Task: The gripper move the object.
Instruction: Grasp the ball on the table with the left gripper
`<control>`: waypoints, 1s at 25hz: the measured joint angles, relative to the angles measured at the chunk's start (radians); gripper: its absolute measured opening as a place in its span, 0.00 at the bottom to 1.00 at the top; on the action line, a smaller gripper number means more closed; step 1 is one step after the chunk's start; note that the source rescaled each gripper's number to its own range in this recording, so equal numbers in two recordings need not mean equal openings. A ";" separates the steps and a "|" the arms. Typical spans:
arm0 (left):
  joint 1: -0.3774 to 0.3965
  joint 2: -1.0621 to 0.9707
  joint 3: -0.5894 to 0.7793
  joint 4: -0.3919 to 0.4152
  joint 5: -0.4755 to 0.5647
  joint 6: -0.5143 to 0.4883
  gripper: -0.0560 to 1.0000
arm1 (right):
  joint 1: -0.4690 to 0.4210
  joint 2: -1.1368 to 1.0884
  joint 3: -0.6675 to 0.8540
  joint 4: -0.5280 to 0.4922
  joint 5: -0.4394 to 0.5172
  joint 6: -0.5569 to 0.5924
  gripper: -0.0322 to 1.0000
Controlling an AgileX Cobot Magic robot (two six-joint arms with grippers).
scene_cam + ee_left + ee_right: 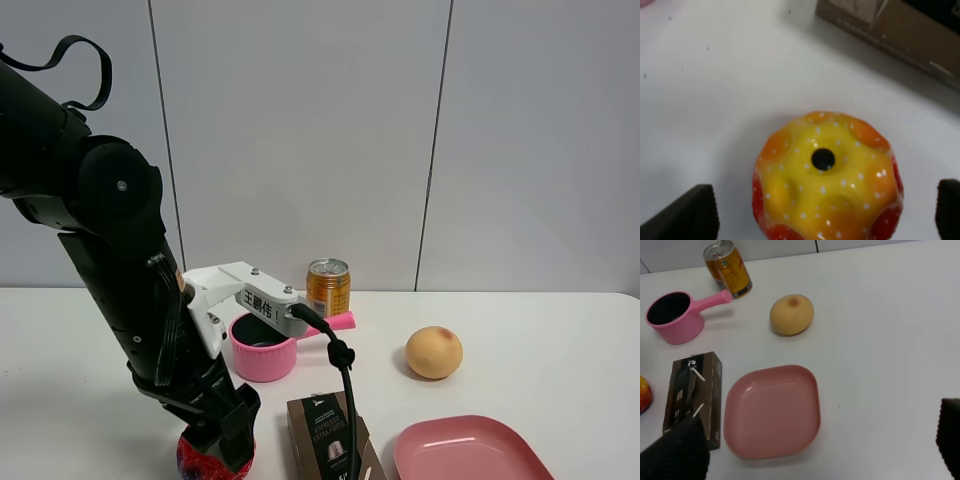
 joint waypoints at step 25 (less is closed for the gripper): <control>0.000 0.117 -0.012 -0.017 -0.062 0.004 0.64 | 0.000 0.000 0.000 0.000 0.000 0.000 1.00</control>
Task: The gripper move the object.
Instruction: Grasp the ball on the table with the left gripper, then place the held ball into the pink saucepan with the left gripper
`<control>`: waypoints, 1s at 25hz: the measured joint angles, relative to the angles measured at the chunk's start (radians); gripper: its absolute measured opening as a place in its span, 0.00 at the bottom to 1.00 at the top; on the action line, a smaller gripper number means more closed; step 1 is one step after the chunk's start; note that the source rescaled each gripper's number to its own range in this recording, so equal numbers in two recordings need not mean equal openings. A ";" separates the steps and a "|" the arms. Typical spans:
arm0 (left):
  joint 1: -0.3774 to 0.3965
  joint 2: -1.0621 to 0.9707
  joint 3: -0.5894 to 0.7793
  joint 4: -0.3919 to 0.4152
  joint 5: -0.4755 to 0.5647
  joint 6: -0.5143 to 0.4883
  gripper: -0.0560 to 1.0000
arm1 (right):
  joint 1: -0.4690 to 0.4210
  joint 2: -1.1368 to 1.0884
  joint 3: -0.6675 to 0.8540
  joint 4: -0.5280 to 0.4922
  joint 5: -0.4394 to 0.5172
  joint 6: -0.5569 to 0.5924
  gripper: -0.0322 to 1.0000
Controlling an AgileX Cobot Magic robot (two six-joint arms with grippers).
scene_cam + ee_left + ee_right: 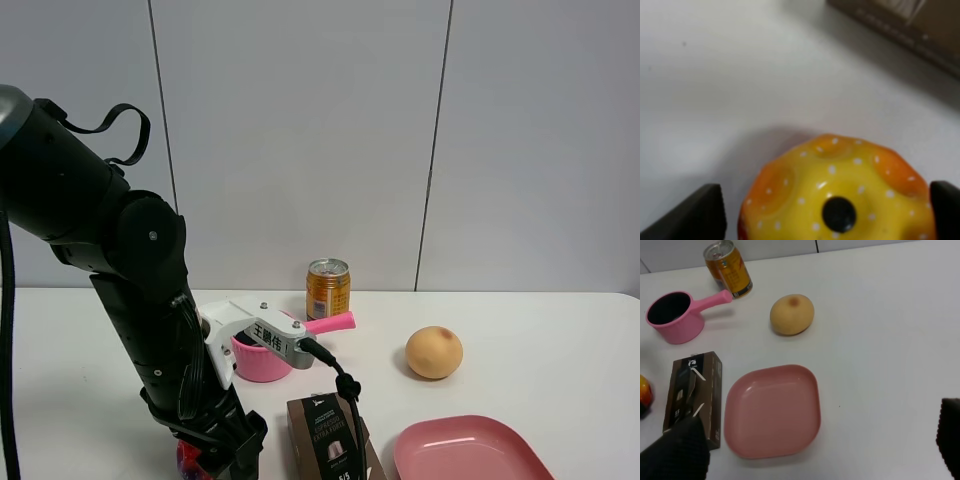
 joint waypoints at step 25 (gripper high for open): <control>0.000 -0.180 -0.149 0.123 0.095 0.003 0.05 | 0.000 0.000 0.000 0.000 0.000 0.000 1.00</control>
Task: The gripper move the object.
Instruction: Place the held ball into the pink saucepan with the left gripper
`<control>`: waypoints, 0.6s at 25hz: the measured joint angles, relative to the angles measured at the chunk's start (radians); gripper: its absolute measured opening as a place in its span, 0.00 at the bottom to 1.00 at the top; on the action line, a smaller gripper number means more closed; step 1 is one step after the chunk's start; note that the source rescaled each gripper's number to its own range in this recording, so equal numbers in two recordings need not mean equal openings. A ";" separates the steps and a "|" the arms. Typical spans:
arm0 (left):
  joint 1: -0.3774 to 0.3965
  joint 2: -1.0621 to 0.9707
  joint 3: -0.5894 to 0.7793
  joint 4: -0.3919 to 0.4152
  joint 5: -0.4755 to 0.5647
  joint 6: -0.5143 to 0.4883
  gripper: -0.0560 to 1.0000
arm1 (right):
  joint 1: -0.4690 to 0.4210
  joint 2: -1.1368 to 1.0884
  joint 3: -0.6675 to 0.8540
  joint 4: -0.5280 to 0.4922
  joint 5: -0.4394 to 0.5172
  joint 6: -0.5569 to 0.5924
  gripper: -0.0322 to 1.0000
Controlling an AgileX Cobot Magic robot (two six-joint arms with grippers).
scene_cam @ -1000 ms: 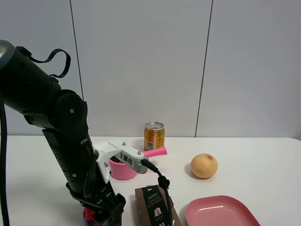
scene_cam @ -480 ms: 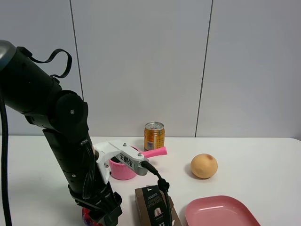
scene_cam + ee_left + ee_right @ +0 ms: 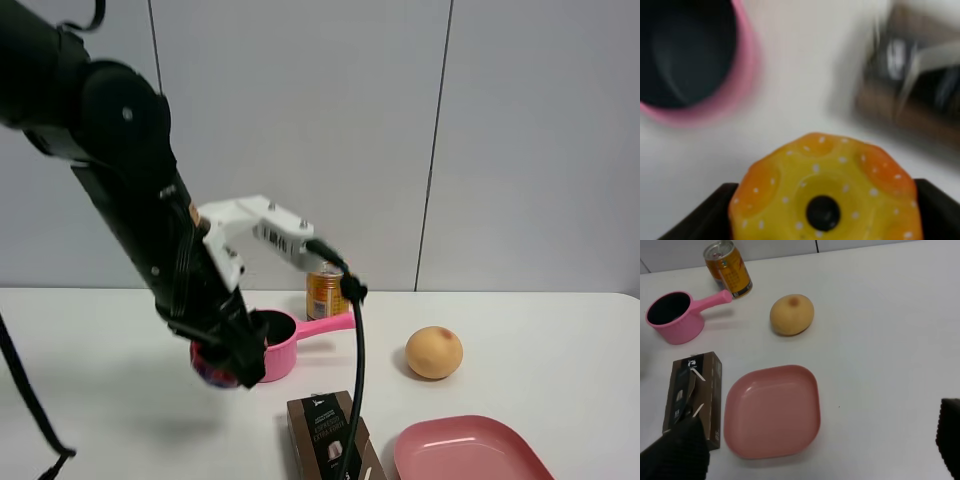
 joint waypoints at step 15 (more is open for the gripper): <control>0.022 -0.002 -0.064 0.086 -0.254 -0.004 0.05 | 0.000 0.000 0.000 0.000 0.000 0.000 1.00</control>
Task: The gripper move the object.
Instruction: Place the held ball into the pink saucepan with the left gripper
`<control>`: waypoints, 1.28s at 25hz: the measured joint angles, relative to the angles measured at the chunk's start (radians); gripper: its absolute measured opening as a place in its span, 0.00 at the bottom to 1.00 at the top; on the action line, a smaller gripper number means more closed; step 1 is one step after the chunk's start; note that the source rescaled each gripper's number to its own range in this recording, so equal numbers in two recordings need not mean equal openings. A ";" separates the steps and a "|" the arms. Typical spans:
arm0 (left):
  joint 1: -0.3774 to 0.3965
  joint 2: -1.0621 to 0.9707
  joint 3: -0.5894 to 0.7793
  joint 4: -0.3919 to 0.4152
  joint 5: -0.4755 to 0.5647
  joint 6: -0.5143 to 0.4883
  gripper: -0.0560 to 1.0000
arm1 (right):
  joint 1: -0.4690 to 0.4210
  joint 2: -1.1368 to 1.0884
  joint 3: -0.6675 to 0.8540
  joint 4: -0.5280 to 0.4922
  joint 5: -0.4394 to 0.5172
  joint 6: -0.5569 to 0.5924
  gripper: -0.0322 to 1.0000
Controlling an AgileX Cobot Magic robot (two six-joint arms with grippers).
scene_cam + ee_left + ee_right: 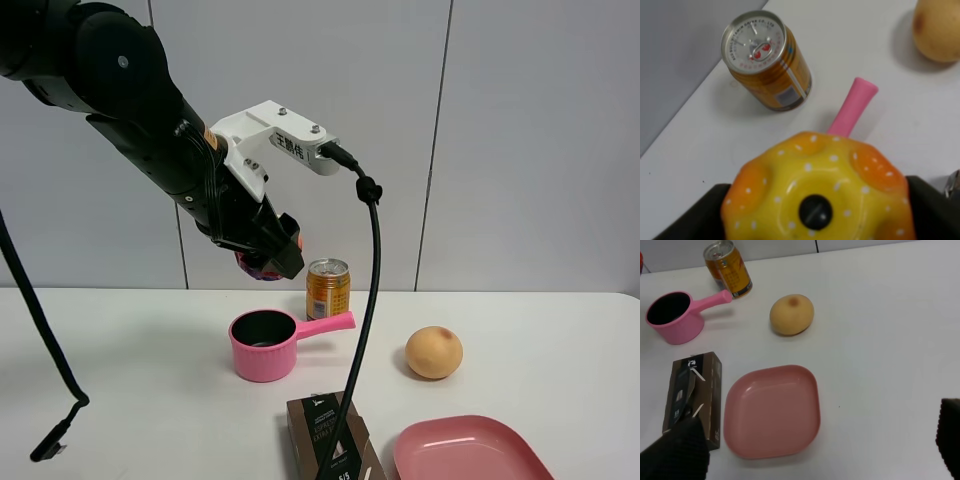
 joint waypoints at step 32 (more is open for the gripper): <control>0.076 0.211 0.000 0.075 -0.211 -0.033 0.05 | 0.000 0.000 0.000 0.000 0.000 0.000 1.00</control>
